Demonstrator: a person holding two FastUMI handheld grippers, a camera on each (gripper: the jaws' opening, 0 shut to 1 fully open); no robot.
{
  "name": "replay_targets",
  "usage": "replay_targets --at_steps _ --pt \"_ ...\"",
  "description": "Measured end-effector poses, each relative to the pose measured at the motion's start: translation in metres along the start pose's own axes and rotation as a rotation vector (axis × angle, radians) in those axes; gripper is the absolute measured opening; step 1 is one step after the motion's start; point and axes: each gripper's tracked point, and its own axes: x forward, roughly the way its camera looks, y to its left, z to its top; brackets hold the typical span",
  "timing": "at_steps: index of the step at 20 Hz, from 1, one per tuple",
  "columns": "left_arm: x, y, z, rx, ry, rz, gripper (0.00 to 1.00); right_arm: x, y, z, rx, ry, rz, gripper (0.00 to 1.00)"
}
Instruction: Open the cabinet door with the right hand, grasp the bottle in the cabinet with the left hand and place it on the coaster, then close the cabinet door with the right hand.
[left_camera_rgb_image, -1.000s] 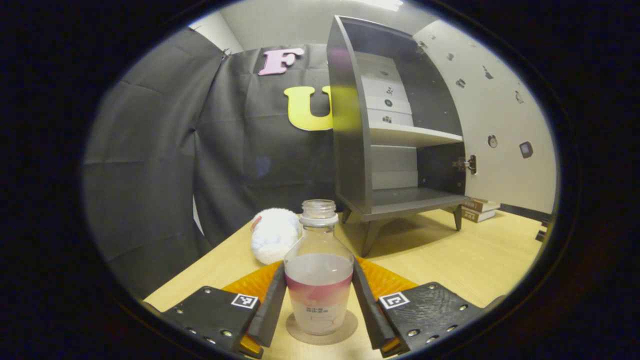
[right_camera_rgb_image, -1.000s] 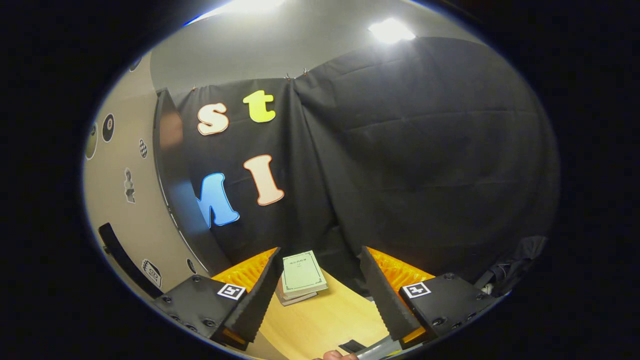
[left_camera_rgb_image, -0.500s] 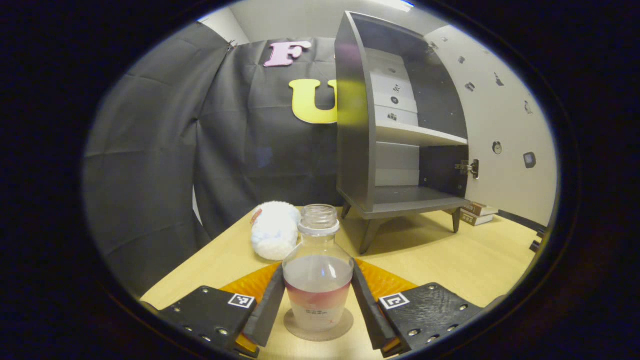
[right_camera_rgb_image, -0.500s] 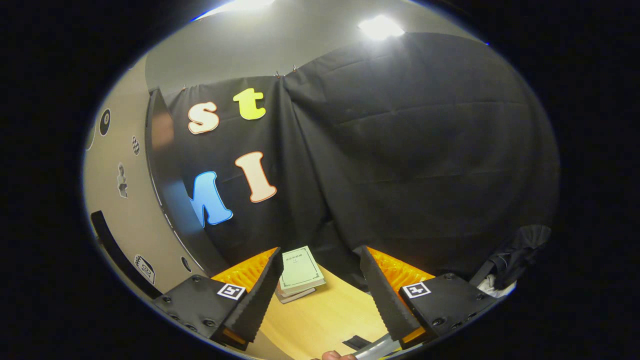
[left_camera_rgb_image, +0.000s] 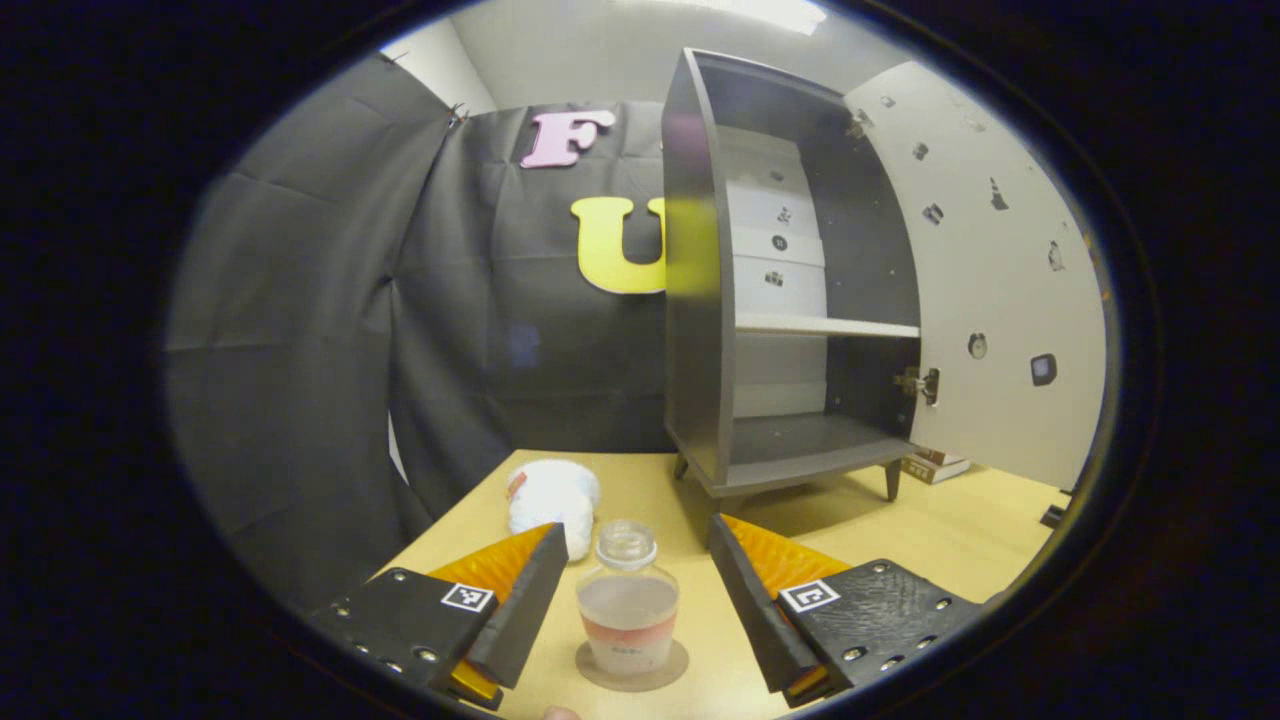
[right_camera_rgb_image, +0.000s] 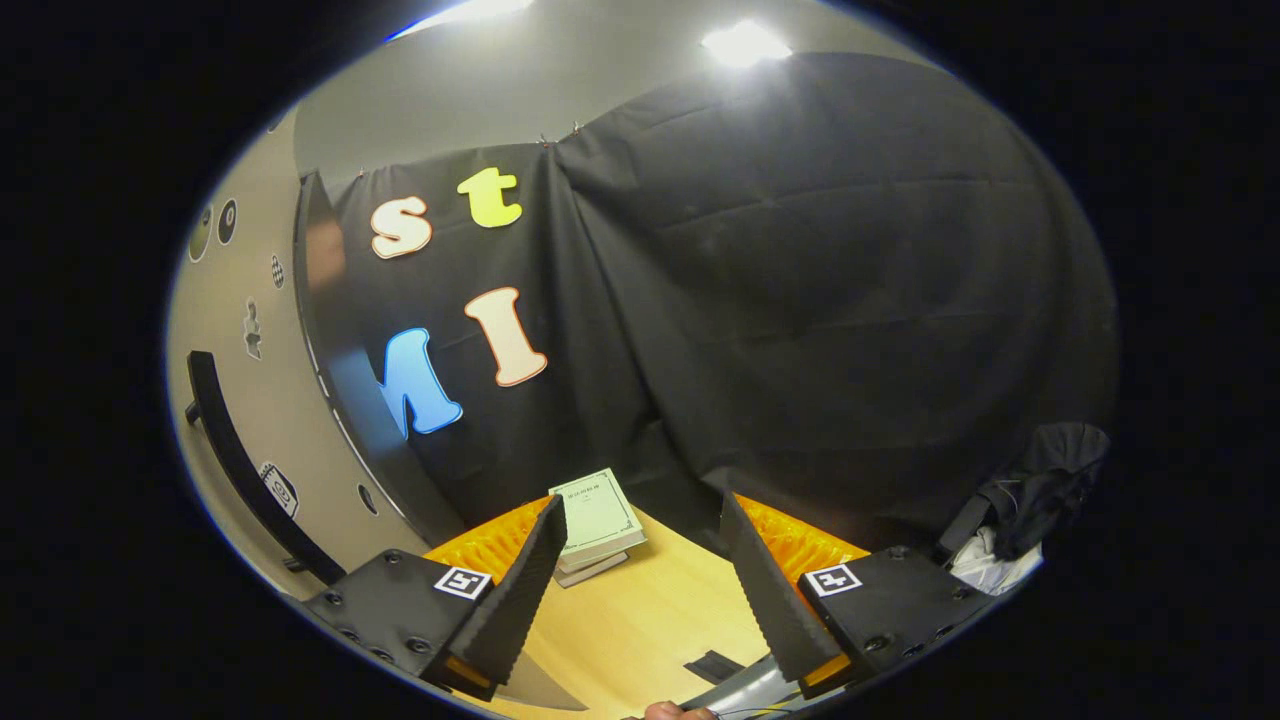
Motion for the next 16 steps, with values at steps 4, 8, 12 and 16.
replay_targets --at_steps 4,8,12,16 --pt "-0.023 0.001 0.049 -0.005 -0.048 0.01 0.88 -0.009 -0.022 -0.014 0.043 0.006 -0.03 0.98" --pt "-0.051 -0.004 0.092 0.015 -0.063 0.034 0.88 0.002 -0.029 -0.021 0.09 0.005 -0.032 0.98" --pt "-0.068 -0.023 0.132 0.008 -0.055 0.06 0.88 0.028 -0.033 -0.02 0.064 0.0 -0.013 0.98" --pt "-0.073 -0.049 0.174 -0.05 -0.041 0.11 0.88 0.048 -0.024 -0.009 0.014 -0.005 0.053 0.98"
